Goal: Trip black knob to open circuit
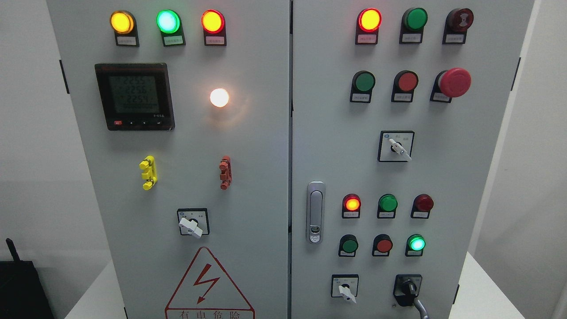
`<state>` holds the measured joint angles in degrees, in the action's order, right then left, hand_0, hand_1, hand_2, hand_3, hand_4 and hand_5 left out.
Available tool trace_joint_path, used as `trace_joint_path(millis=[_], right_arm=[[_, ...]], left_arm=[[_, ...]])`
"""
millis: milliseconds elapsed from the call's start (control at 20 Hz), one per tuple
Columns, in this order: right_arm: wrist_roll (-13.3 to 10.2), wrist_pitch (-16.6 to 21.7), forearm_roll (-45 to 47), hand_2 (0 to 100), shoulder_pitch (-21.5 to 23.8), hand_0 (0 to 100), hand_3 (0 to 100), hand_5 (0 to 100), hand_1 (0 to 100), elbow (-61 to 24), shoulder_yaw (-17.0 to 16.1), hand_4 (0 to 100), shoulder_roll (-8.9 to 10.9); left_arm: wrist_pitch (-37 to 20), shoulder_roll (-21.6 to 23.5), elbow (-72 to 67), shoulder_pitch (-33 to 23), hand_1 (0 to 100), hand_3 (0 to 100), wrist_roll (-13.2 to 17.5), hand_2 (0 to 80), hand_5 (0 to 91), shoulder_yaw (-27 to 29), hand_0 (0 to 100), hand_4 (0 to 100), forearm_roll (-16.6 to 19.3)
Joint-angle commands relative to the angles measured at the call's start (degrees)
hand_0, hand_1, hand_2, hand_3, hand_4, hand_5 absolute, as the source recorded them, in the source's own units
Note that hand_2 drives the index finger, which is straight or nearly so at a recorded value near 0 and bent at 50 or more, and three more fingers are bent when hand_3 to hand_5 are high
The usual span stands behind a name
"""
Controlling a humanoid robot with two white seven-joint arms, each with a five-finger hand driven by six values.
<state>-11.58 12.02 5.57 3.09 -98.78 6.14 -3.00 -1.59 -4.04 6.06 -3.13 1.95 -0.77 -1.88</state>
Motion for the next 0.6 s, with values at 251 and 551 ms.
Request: trace_joint_path(millis=[251, 551], right_arm=[[0.77, 1.07, 0.05, 0, -0.36, 97, 100, 93, 99, -0.71, -0.78, 100, 0.36], [0.68, 1.16, 0.14, 0, -0.45, 97, 100, 93, 99, 0.08, -1.13, 100, 0.54]], left_arm=[[-0.08, -0.09, 0.01, 0.14, 39, 0, -0.01, 0.0, 0.0, 0.07, 12, 0, -0.14], [-0.08, -0.09, 0.01, 0.14, 39, 0, -0.01, 0.0, 0.0, 0.07, 12, 0, -0.14]])
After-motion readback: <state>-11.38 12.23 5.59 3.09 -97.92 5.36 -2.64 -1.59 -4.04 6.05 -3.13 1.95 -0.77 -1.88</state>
